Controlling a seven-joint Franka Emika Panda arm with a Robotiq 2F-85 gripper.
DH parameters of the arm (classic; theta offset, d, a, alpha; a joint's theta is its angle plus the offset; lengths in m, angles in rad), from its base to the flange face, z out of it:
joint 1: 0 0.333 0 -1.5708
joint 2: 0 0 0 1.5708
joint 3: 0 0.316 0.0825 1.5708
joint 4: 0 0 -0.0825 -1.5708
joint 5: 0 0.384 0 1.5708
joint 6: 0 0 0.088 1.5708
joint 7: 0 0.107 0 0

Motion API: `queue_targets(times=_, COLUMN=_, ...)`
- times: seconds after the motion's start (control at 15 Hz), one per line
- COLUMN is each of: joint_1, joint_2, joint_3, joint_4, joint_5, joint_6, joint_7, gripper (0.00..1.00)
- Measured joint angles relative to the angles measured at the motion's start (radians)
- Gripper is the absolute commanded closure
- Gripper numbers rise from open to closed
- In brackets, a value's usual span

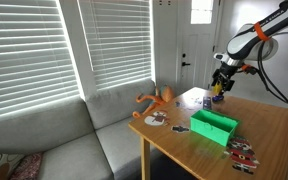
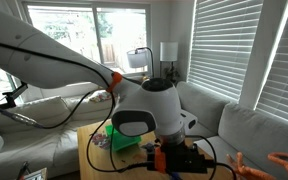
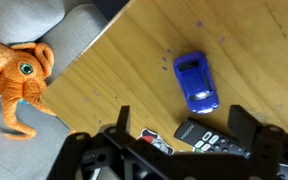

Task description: Open the green lunch box, put the blue car in the green lunch box

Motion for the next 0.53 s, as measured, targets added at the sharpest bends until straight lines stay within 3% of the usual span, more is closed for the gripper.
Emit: queue_targets(times=0.53, joint_1=-0.002, joint_2=0.004, joint_3=0.003, joint_4=-0.005, joint_5=-0.013, joint_6=-0.014, joint_7=0.005, gripper=0.0)
